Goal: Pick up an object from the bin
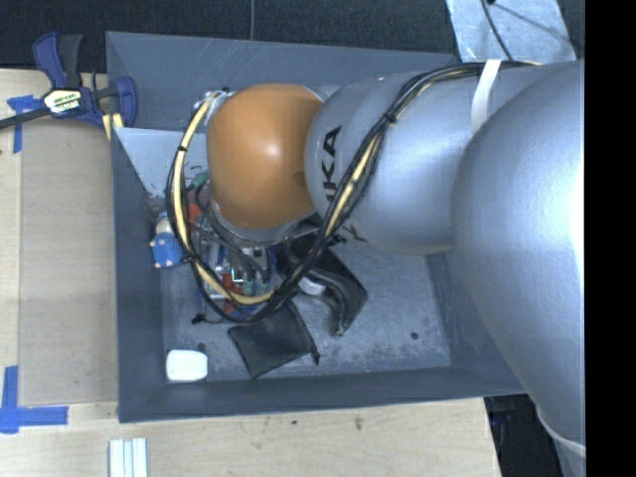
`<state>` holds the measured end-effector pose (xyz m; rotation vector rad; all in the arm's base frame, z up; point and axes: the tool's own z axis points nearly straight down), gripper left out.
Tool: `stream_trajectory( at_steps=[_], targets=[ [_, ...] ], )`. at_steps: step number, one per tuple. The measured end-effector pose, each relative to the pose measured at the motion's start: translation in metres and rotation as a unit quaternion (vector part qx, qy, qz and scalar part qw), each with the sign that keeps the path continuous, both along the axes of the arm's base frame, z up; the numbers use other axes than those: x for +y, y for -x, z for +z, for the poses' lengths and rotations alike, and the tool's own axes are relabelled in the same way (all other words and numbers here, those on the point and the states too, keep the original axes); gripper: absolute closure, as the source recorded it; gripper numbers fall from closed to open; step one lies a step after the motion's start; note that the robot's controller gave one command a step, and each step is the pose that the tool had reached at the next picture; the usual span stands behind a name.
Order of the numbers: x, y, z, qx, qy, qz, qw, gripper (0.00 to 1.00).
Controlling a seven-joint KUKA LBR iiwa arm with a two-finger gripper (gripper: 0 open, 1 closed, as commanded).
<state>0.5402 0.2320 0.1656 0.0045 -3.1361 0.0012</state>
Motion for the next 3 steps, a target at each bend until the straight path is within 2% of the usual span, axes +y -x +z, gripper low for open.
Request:
stream_trajectory(
  at_steps=[1,2,3],
  targets=[
    [-0.077,-0.027,-0.096,-0.0032,-0.003,-0.027,0.9996,0.00],
    [-0.099,0.015,-0.093,-0.0080,-0.002,0.015,0.9999,0.00],
    [-0.099,0.014,-0.092,-0.0092,-0.003,0.015,0.9998,0.00]
  ],
)
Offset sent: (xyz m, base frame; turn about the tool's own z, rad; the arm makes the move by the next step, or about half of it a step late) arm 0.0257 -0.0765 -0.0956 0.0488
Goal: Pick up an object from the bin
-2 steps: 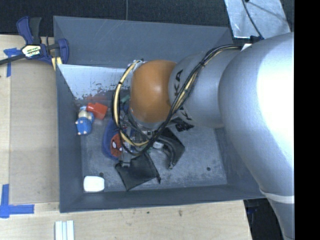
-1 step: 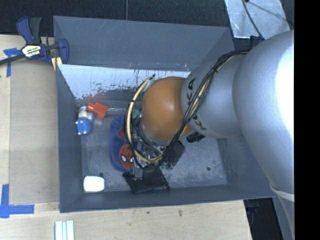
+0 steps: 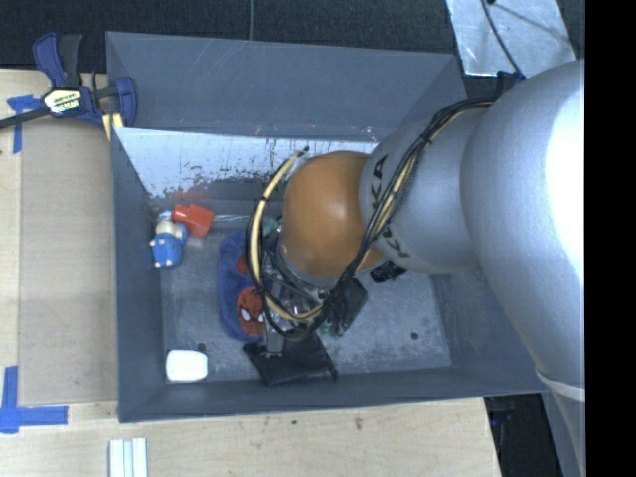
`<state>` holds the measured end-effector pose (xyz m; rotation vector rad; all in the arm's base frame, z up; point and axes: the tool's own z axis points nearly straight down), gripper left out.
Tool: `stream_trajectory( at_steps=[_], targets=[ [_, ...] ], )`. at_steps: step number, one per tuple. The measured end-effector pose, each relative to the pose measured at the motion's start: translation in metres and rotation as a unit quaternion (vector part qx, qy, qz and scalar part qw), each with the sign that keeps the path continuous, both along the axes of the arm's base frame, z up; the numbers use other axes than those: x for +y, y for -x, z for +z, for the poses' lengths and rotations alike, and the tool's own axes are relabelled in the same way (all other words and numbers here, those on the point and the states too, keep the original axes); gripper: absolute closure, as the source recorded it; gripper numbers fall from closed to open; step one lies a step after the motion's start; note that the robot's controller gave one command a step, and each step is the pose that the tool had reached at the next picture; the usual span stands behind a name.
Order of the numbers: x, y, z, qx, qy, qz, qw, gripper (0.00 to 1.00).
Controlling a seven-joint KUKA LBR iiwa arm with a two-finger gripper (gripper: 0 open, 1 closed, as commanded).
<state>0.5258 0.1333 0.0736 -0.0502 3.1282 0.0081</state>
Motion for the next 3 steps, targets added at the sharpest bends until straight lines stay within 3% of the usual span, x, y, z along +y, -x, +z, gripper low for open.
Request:
stream_trajectory(
  at_steps=[2,3],
  targets=[
    [0.0003,-0.0009,0.0008,-0.0008,-0.001,-0.001,1.0000,0.00],
    [0.0004,-0.0011,0.0018,-0.0015,-0.002,-0.001,1.0000,1.00]
  ],
)
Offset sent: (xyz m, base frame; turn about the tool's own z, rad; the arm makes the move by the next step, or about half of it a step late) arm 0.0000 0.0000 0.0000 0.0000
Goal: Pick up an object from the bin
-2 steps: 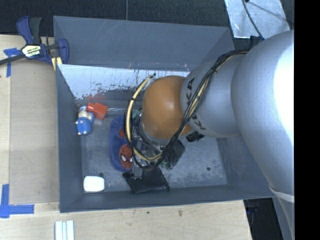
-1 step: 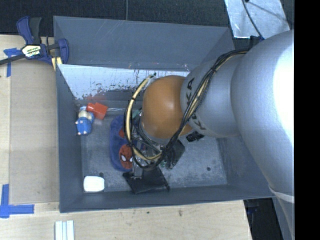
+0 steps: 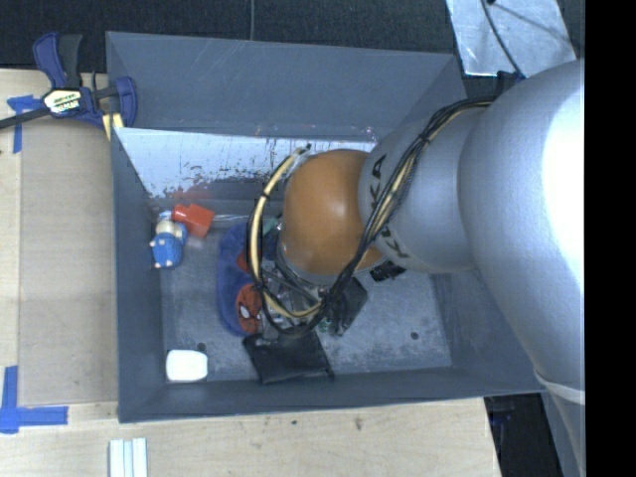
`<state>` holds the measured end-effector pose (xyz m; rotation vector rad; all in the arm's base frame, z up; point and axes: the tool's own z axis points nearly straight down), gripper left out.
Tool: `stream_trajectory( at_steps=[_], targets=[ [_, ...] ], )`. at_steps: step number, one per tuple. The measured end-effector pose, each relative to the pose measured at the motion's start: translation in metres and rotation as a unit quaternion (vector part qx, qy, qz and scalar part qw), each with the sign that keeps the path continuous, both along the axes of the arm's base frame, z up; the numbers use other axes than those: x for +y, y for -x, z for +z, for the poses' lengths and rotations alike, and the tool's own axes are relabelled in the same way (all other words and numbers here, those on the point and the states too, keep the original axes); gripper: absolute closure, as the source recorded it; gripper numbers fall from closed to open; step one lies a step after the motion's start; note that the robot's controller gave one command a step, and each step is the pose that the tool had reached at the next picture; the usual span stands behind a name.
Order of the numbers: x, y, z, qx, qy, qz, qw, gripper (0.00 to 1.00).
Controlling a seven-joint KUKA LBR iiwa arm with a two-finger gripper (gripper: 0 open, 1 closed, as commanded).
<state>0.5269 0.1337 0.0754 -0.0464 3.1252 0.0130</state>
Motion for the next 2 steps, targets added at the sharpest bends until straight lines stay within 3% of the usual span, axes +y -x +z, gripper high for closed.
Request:
stream_trajectory(
  at_steps=[1,2],
  targets=[
    [0.000,-0.001,0.019,0.0059,0.004,-0.001,1.0000,1.00],
    [-0.001,-0.002,0.061,0.0049,0.003,-0.002,1.0000,1.00]
  ],
)
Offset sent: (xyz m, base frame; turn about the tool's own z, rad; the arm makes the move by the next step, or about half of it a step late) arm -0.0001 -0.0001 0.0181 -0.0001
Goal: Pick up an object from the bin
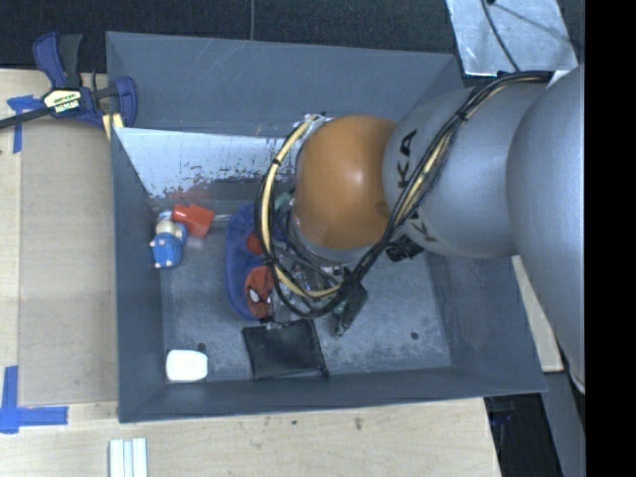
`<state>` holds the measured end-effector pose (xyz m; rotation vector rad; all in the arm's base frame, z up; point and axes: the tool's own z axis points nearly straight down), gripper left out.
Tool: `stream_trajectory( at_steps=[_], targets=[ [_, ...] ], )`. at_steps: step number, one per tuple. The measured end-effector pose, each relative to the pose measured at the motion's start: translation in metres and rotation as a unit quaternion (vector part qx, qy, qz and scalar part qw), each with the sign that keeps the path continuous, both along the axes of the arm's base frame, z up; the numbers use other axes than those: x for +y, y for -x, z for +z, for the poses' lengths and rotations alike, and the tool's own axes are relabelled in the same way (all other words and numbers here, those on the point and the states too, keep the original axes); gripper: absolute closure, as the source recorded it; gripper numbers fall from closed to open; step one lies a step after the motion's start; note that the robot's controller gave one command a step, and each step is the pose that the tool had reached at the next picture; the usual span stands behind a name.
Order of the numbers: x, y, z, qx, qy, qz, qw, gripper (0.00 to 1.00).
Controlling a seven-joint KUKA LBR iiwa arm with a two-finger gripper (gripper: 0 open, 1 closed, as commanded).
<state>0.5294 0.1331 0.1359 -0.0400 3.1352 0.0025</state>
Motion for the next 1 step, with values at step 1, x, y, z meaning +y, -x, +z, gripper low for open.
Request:
stream_trajectory(
  at_steps=[1],
  targets=[
    [-0.0003,-0.0022,0.0649,-0.0019,0.000,-0.001,1.0000,1.00]
  ],
)
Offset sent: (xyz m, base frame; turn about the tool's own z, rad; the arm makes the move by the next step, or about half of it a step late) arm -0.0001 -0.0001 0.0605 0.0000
